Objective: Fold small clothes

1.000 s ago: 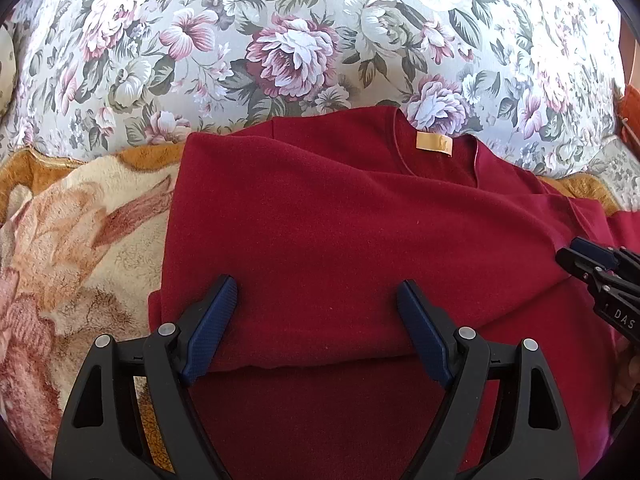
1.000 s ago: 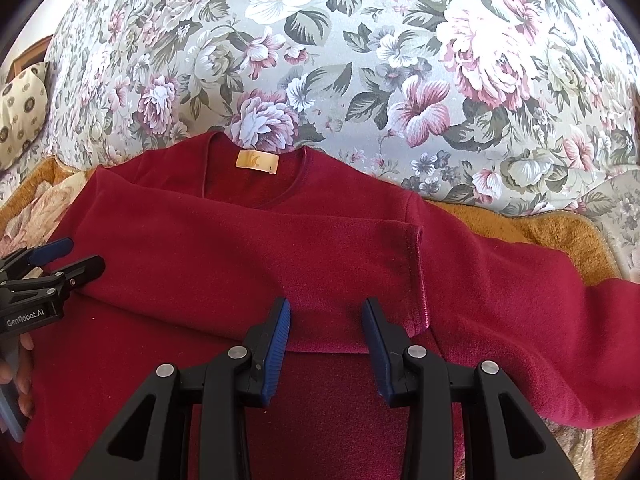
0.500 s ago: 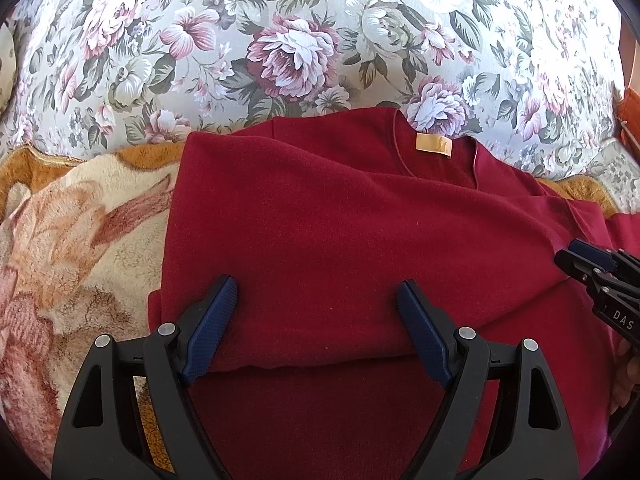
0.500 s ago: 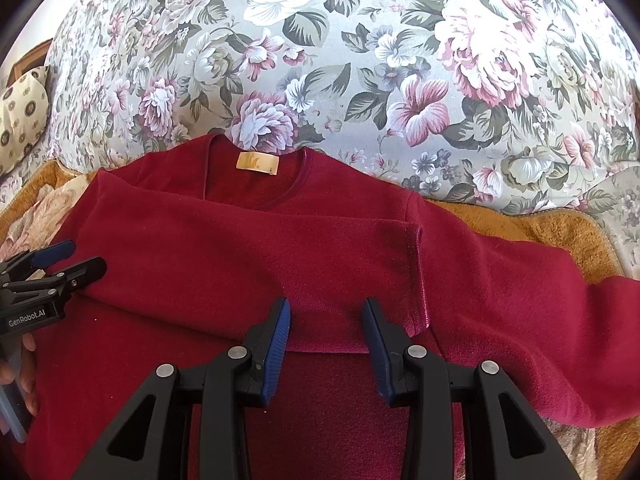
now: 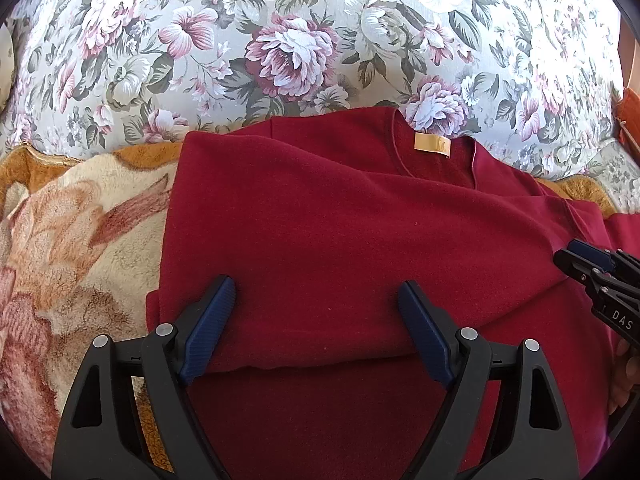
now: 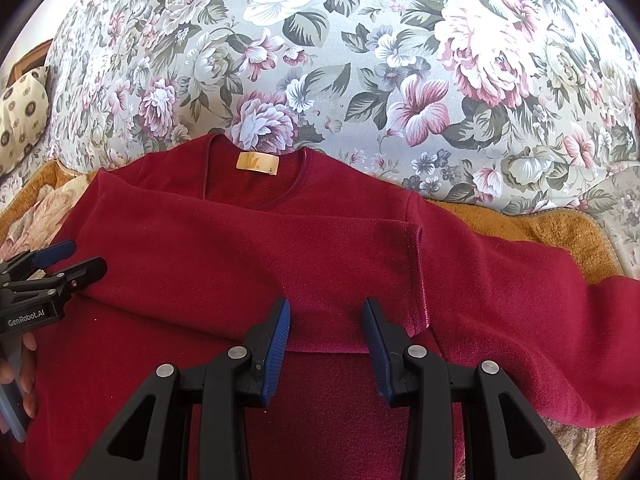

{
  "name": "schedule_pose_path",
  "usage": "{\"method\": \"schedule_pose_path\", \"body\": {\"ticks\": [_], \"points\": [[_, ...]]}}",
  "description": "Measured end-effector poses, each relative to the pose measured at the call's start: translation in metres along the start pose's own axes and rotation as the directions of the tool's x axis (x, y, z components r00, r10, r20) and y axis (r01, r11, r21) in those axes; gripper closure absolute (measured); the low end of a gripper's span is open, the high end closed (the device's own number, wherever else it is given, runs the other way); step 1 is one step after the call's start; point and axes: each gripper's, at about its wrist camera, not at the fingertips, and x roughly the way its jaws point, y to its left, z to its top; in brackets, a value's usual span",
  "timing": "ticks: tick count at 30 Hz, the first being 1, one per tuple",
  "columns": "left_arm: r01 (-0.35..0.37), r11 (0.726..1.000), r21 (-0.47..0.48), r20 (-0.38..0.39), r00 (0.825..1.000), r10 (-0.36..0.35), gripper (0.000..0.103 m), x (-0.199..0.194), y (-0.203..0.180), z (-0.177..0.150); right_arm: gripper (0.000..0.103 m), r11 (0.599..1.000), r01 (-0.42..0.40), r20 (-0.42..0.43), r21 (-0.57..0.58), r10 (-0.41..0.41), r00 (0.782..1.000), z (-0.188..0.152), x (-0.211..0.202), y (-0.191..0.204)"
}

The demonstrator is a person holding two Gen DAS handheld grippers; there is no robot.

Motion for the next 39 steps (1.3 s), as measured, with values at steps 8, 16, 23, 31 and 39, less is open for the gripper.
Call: {"method": "schedule_pose_path", "body": {"ticks": [8, 16, 23, 31, 39], "points": [[0.001, 1.000, -0.001, 0.001, 1.000, -0.001, 0.019, -0.0001, -0.0001, -0.0001, 0.067, 1.000, 0.000, 0.000, 0.000, 0.000, 1.000, -0.0004, 0.0002, 0.0000], [0.001, 1.000, -0.002, 0.002, 1.000, -0.001, 0.019, -0.0001, -0.0002, -0.0004, 0.067, 1.000, -0.002, -0.001, 0.000, 0.002, 1.000, 0.0000, 0.0004, -0.0002], [0.000, 1.000, -0.001, 0.002, 1.000, 0.000, 0.019, -0.0004, -0.0008, -0.0003, 0.067, 1.000, -0.009, -0.003, -0.001, 0.009, 1.000, -0.0005, 0.0005, -0.0005], [0.001, 1.000, -0.001, 0.003, 1.000, -0.001, 0.018, -0.0005, -0.0009, -0.0004, 0.067, 1.000, -0.009, -0.002, 0.000, 0.009, 1.000, -0.0005, 0.0007, -0.0002], [0.001, 1.000, -0.002, 0.003, 1.000, -0.001, 0.018, -0.0003, -0.0010, -0.0008, 0.067, 1.000, -0.011, -0.003, 0.001, 0.011, 1.000, -0.0008, 0.0009, -0.0007]]}}
